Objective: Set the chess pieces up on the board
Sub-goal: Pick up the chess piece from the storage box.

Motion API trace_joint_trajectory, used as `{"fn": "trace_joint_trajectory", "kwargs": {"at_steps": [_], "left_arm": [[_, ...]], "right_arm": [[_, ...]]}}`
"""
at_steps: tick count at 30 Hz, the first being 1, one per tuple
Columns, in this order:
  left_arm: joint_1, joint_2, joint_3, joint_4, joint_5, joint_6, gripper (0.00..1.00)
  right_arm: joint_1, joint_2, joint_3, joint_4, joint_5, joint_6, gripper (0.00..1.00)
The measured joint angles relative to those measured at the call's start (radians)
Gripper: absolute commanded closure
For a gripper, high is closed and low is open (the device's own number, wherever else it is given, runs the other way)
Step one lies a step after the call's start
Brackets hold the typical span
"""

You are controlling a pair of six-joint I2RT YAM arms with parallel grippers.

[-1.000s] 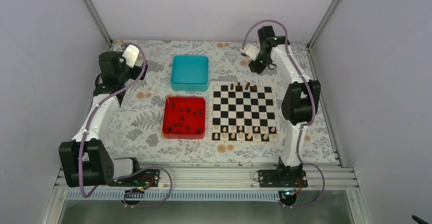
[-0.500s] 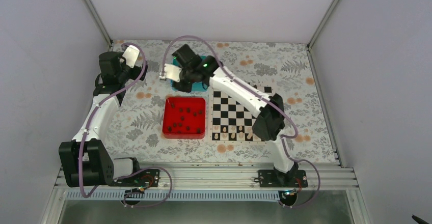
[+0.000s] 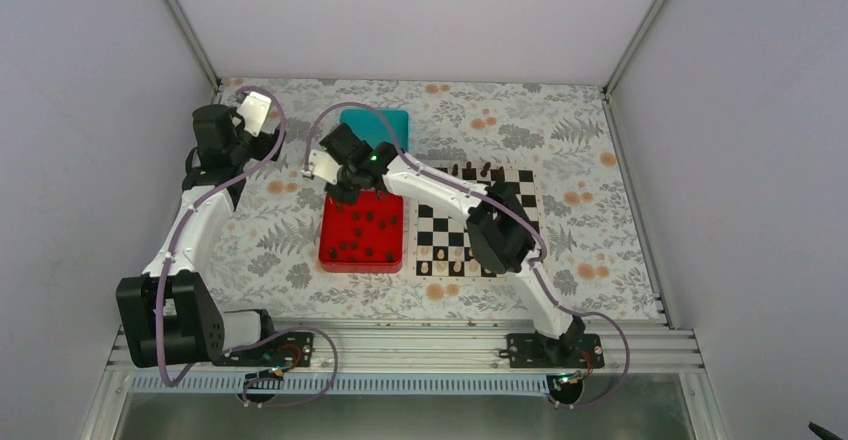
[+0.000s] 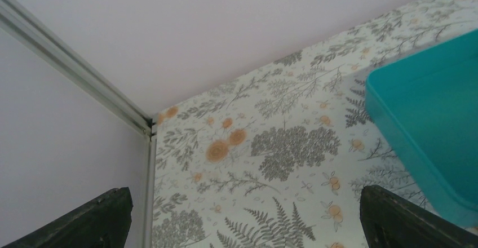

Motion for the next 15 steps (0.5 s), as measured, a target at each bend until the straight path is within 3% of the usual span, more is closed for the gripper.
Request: {"fn": "trace_joint_trajectory", "kwargs": {"at_steps": [15], "left_arm": [[0.030,0.006,-0.072,0.038,0.004,0.002,0.00]], "right_arm": [[0.012,0.080,0.016,0.000,0.001,0.026,0.79]]}}
